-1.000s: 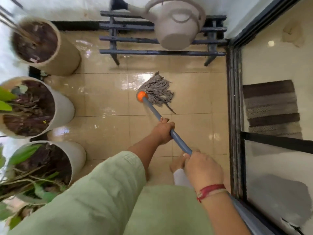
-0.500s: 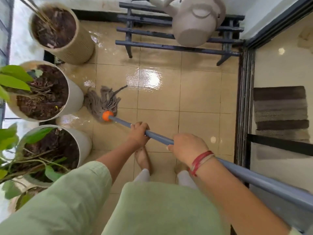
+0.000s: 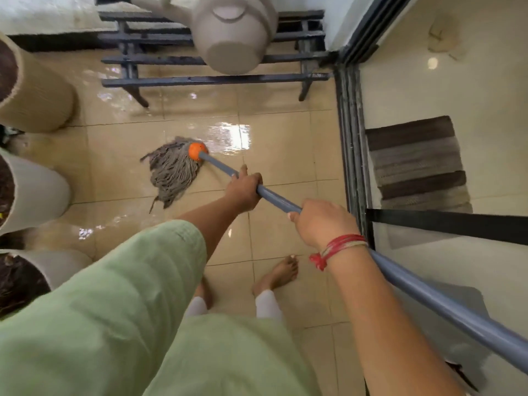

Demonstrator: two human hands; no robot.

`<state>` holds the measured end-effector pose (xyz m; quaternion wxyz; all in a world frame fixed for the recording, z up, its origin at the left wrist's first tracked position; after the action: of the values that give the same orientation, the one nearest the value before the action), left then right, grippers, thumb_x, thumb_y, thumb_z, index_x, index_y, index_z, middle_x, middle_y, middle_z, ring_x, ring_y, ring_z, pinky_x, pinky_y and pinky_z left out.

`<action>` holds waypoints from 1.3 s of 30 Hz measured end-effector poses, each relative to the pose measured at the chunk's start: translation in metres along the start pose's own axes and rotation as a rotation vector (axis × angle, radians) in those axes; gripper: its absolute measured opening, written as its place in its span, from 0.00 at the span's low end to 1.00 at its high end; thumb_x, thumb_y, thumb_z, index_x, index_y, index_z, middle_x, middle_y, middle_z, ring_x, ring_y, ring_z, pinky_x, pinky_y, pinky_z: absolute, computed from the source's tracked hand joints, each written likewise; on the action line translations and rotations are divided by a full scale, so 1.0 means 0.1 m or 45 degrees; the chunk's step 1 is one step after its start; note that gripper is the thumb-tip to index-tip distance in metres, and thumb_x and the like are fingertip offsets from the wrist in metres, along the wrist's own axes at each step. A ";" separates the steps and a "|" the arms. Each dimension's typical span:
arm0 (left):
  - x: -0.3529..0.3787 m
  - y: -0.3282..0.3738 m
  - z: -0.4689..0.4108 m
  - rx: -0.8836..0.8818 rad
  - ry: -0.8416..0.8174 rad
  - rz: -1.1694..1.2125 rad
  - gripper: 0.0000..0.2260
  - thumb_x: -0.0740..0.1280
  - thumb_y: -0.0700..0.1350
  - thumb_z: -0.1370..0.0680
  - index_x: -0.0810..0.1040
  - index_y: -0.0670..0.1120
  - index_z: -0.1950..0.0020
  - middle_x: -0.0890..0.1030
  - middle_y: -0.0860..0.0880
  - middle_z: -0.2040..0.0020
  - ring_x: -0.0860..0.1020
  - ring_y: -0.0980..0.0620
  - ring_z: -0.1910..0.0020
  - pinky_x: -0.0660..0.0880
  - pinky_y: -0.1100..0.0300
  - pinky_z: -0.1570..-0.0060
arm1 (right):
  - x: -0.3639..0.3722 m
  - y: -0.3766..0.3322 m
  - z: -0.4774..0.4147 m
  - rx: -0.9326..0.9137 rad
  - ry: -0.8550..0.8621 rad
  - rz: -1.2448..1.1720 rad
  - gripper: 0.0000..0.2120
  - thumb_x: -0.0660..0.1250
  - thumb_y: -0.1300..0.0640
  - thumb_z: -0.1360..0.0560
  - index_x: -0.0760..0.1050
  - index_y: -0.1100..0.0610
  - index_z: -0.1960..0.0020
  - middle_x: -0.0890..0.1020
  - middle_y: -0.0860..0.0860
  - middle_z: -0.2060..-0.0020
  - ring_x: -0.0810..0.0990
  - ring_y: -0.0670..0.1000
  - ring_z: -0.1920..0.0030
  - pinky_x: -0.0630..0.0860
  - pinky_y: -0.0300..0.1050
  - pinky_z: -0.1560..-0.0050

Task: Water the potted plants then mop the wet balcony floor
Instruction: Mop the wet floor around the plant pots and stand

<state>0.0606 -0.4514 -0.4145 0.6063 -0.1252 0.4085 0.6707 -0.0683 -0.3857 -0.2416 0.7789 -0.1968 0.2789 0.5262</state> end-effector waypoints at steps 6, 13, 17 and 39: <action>0.46 1.23 -0.16 0.330 -0.142 -0.124 0.13 0.63 0.45 0.22 0.72 0.42 0.39 0.70 0.38 0.40 0.69 0.35 0.39 0.65 0.47 0.37 | 0.19 1.14 0.24 0.259 -0.076 -0.312 0.20 0.52 0.42 0.20 0.72 0.56 0.44 0.74 0.54 0.58 0.76 0.57 0.53 0.71 0.48 0.55; 0.95 2.02 0.30 0.599 -0.429 -0.407 0.18 0.66 0.52 0.23 0.72 0.48 0.36 0.65 0.39 0.31 0.56 0.33 0.27 0.61 0.34 0.33 | 0.59 1.63 0.90 0.505 -0.068 -0.343 0.19 0.50 0.44 0.19 0.70 0.57 0.45 0.73 0.52 0.62 0.71 0.56 0.56 0.67 0.46 0.56; 1.03 1.71 0.72 0.653 -0.507 -0.448 0.18 0.66 0.52 0.23 0.73 0.47 0.36 0.68 0.40 0.35 0.60 0.33 0.30 0.66 0.37 0.36 | 0.83 1.25 1.30 0.513 -0.055 -0.333 0.18 0.48 0.44 0.19 0.70 0.56 0.45 0.77 0.55 0.56 0.75 0.56 0.54 0.68 0.46 0.57; -0.10 -2.50 1.57 -0.114 0.208 0.287 0.11 0.70 0.49 0.25 0.77 0.41 0.54 0.76 0.39 0.51 0.72 0.39 0.48 0.68 0.52 0.47 | 0.95 -2.36 1.01 -0.207 -0.189 0.174 0.15 0.54 0.53 0.18 0.73 0.57 0.38 0.79 0.54 0.43 0.78 0.55 0.42 0.74 0.45 0.49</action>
<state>0.3428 -0.3658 -0.4074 0.4856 -0.1595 0.4374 0.7399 0.2019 -0.3442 -0.2221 0.7412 -0.2004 0.1895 0.6120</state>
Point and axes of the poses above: each hand's wrist, its own z-axis away from the middle knuckle, its own x-axis out of the palm, y = z × x, the point moved 4 cm from there along -z, towards the middle knuckle
